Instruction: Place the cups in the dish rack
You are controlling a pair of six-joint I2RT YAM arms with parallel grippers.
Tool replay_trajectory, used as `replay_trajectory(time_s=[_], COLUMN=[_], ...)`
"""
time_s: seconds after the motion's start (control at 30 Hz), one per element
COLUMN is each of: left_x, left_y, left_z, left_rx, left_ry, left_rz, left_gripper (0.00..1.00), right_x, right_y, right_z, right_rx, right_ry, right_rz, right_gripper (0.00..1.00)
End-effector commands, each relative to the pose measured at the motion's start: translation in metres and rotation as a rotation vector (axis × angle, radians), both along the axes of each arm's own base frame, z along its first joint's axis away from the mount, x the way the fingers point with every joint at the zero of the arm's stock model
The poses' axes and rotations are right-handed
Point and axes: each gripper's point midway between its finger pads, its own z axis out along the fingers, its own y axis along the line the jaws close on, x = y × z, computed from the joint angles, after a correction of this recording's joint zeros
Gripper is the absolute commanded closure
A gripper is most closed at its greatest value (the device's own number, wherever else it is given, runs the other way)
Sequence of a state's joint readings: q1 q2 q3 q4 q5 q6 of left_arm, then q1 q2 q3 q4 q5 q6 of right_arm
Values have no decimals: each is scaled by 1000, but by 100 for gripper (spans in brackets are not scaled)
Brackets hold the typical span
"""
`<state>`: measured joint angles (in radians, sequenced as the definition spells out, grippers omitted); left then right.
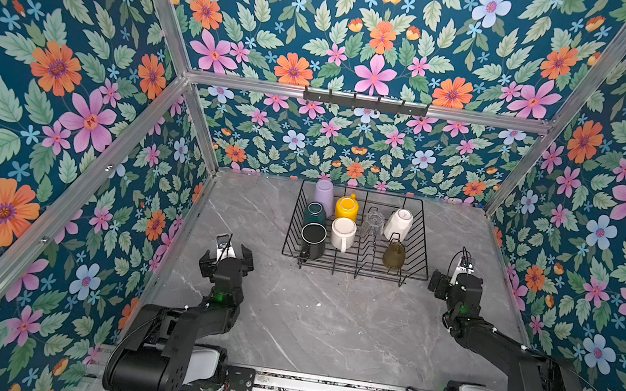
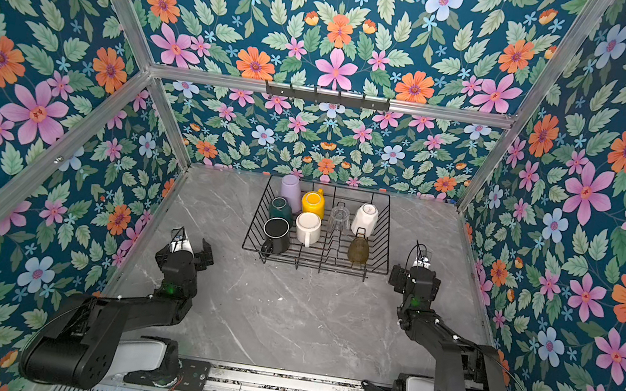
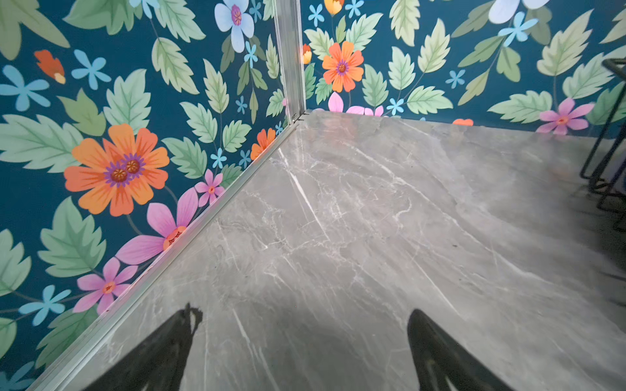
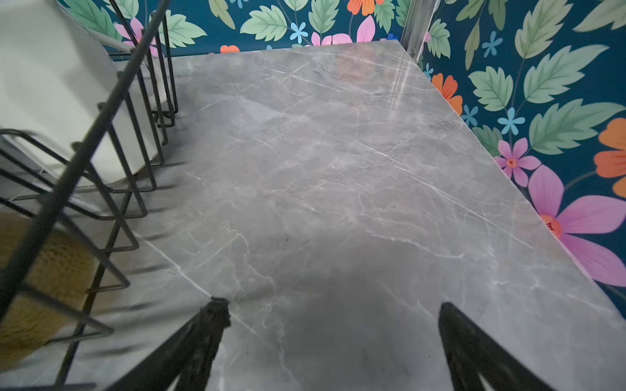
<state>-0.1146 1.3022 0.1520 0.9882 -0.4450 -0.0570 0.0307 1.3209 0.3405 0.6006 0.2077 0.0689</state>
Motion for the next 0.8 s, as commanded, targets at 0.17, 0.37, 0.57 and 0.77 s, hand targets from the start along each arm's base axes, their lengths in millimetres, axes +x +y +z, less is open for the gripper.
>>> replay_trajectory(time_s=[0.17,0.37,0.57,0.77], left_x=[26,34,37,43], left_y=[-13,-16,-19,-19], left_z=[28,19,14,9], left_rx=[47,36,44,36], left_ry=[-204,-173,-152,-119], left_rz=[-82,-99,-113,-114], left_gripper=[0,0,0,0], right_x=[17,14,13,13], right_y=[16,15,15,14], right_z=[20,18,13,13], right_rx=[-3,-2,-3,-6], right_ry=[-141,-162,-165,-172], right_rz=[99,98,99,89], right_gripper=[1,1,1,1])
